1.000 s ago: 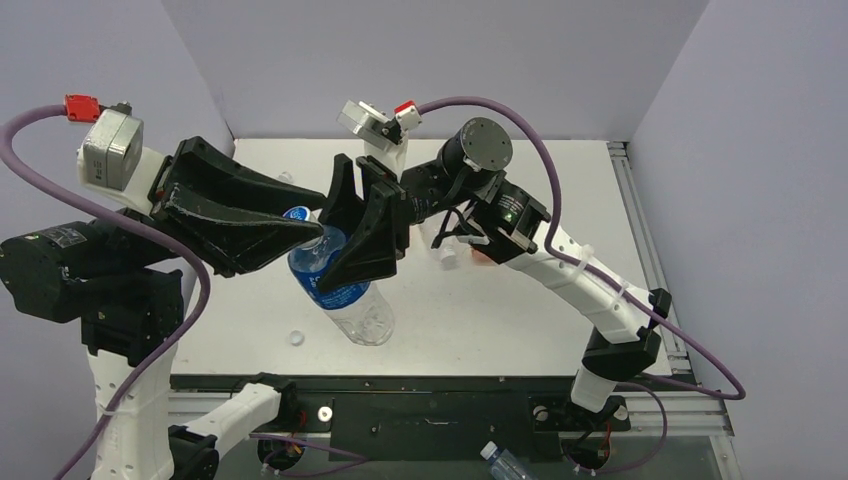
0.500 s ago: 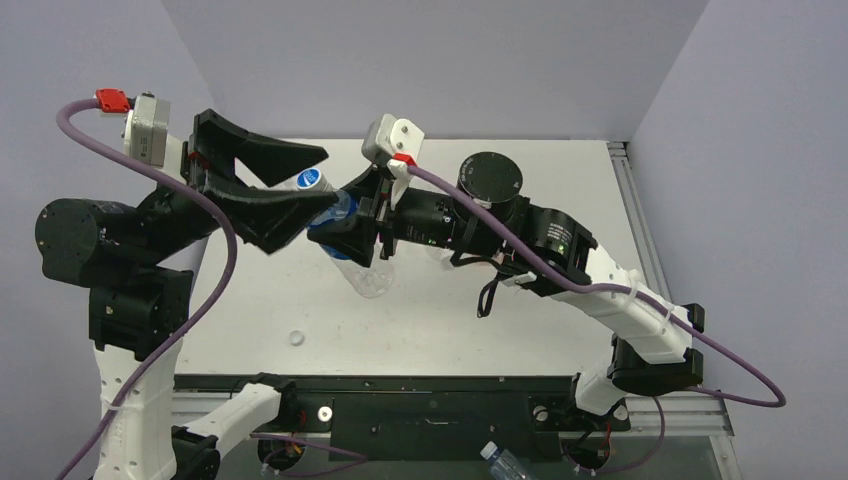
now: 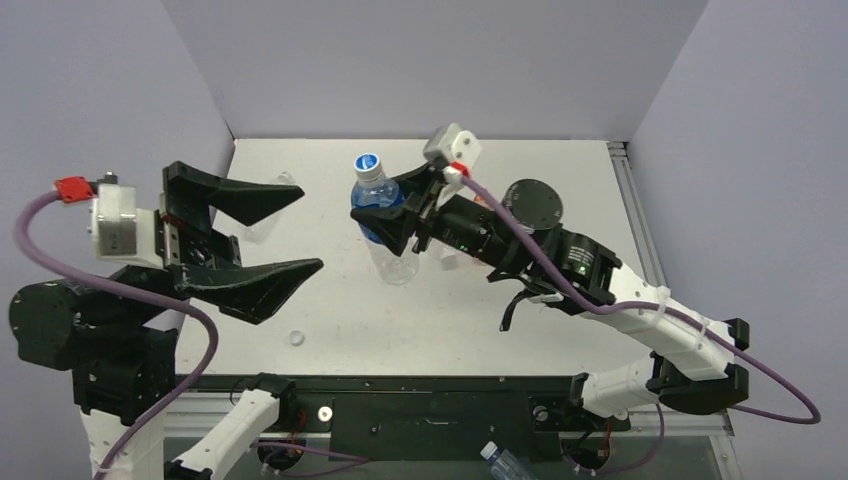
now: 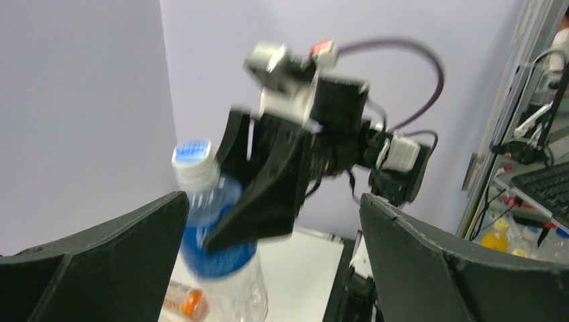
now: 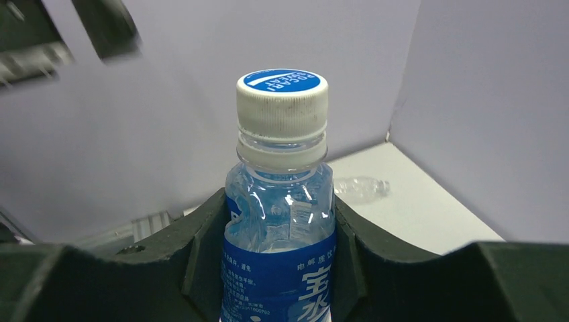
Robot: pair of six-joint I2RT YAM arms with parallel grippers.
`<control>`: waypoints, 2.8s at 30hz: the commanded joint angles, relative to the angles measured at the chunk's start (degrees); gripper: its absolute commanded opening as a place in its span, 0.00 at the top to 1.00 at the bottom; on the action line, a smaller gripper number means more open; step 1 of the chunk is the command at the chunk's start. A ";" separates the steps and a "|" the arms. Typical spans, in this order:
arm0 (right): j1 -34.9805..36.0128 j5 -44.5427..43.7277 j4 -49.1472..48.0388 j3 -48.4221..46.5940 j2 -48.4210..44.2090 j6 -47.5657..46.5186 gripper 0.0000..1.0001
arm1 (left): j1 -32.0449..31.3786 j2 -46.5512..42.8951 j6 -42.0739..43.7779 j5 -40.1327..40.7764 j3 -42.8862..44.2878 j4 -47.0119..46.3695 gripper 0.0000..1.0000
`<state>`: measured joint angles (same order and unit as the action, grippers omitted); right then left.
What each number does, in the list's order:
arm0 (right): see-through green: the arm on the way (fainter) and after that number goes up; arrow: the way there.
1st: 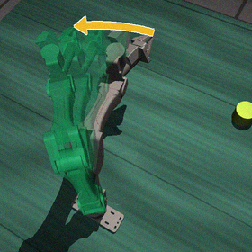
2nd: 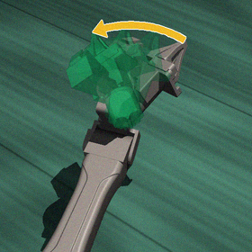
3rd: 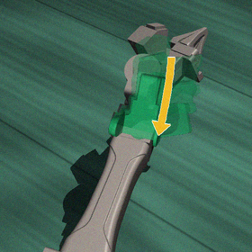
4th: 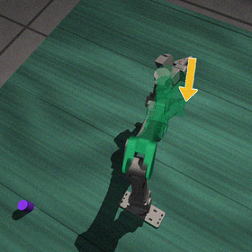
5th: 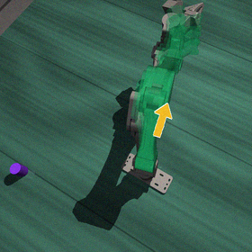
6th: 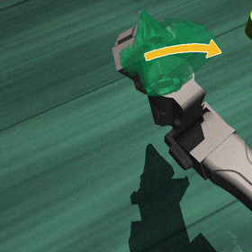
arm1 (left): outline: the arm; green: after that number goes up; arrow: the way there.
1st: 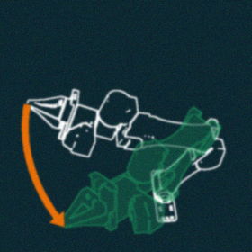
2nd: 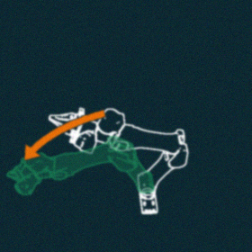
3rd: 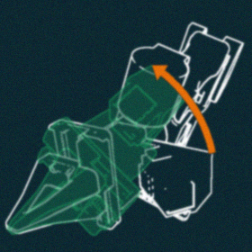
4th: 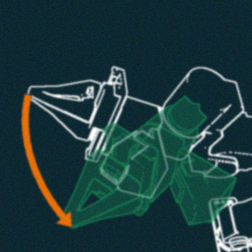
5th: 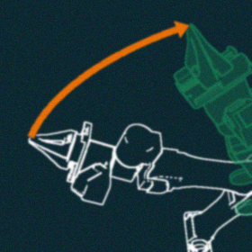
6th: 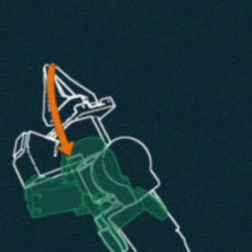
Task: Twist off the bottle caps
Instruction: Unscrew the bottle cap from the plastic bottle.
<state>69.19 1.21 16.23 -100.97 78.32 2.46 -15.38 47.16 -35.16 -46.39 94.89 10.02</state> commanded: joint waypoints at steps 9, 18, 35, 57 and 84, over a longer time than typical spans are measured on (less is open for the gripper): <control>-0.84 12.33 -26.96 2.98 -2.58 17.05 1.00 | 0.26 -3.92 2.93 -7.55 -17.50 -6.32 0.03; 1.46 13.62 -27.73 0.75 1.61 16.89 1.00 | 0.18 -2.57 -7.29 -12.26 -16.18 -15.01 0.04; 2.58 10.93 -15.86 -4.32 1.56 12.72 0.41 | -0.02 -3.10 4.38 -15.82 -18.19 -12.03 0.89; 2.86 2.87 12.84 -33.49 13.63 10.11 0.20 | -0.14 -5.55 29.03 -1.73 -22.60 1.58 1.00; 3.05 -4.30 12.41 -31.89 14.26 7.02 0.95 | -0.89 -4.75 24.59 -2.22 -23.68 0.92 1.00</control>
<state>71.90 -1.85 30.13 -132.77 95.07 10.48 -16.05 42.24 -8.88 -48.23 70.65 12.67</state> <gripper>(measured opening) 0.246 0.427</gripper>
